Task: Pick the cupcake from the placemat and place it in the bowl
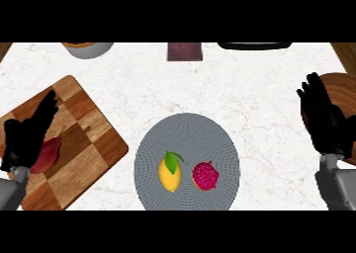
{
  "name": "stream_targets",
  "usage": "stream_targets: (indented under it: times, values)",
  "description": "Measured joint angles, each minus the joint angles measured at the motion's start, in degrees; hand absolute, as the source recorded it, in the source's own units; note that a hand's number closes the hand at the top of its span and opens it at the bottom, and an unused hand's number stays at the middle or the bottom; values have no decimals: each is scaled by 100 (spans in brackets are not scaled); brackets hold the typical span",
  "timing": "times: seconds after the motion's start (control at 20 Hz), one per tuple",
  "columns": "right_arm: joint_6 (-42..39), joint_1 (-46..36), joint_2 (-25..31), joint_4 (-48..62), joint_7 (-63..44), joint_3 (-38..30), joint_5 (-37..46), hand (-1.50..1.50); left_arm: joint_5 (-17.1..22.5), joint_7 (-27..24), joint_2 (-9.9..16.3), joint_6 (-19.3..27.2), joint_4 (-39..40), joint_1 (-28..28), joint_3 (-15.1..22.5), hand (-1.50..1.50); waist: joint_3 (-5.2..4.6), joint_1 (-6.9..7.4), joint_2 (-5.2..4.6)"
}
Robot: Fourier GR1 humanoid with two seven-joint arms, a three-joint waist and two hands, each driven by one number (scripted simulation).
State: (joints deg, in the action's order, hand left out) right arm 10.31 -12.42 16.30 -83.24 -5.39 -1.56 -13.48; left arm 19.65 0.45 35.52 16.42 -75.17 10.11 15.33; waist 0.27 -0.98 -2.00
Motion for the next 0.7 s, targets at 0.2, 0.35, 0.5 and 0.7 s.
stream_targets:
  times: [0.2, 0.35, 0.5, 0.7]
  values:
    - [-1181, -287, -144, 141, 231, 336, -586, 150, -171, -64, -77, 139, -181, 219, 34, 0, 9, 197, 99]
    - [-1981, -606, -54, 85, 469, 730, -587, 150, -248, -144, -109, 222, -370, 473, 10, 0, 15, 376, 133]
    - [-2459, -665, -66, 867, 1476, 625, -483, -150, -404, -37, -242, 453, -610, 619, 86, 0, 11, 367, 124]
    - [-3763, -667, 142, 1336, 2647, 685, -583, -150, -535, 89, -337, 649, -818, 670, 149, 0, 13, 351, 128]
